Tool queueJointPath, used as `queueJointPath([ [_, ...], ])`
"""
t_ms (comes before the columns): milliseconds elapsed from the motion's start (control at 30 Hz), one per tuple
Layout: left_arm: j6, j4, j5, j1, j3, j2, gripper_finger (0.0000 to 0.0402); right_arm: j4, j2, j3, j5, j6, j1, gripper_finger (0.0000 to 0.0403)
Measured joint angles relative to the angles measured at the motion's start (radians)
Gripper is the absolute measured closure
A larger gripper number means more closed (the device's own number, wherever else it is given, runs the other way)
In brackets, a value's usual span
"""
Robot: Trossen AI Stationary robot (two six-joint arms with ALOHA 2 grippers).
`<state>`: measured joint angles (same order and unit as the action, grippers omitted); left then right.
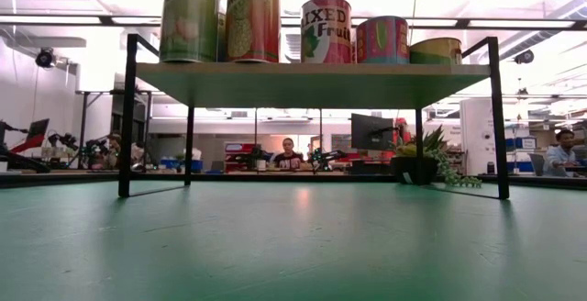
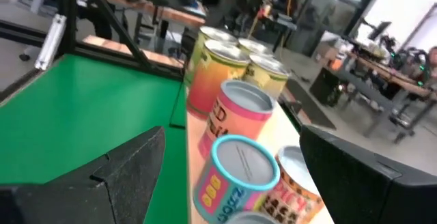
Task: Pick and place cans onto a shelf
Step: Return to Home Position
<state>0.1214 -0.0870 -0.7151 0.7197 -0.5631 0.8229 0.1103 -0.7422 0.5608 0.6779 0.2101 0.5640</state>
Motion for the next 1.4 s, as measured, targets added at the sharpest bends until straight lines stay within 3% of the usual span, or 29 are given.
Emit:
queueJointPath([
  [333,0.0,-0.051,0.0,-0.08,0.182,-0.28,0.0401,0.07,0.018,-0.028,-0.058,0.045,-0.003,0.0076],
  [567,0.017,-0.045,0.0,-0.089,0.256,-0.414,0.0401,0.194,0.029,-0.101,-0.131,0.073,-0.083,0.0076],
  [1067,0.05,0.007,-0.012,-0.089,0.321,-0.614,0.0401,0.177,0.227,-0.199,-0.137,0.066,-0.133,0.0076],
  [1400,0.046,0.035,-0.088,-0.089,0.36,-0.687,0.0401,0.11,0.398,-0.253,-0.136,0.079,-0.133,0.0076],
])
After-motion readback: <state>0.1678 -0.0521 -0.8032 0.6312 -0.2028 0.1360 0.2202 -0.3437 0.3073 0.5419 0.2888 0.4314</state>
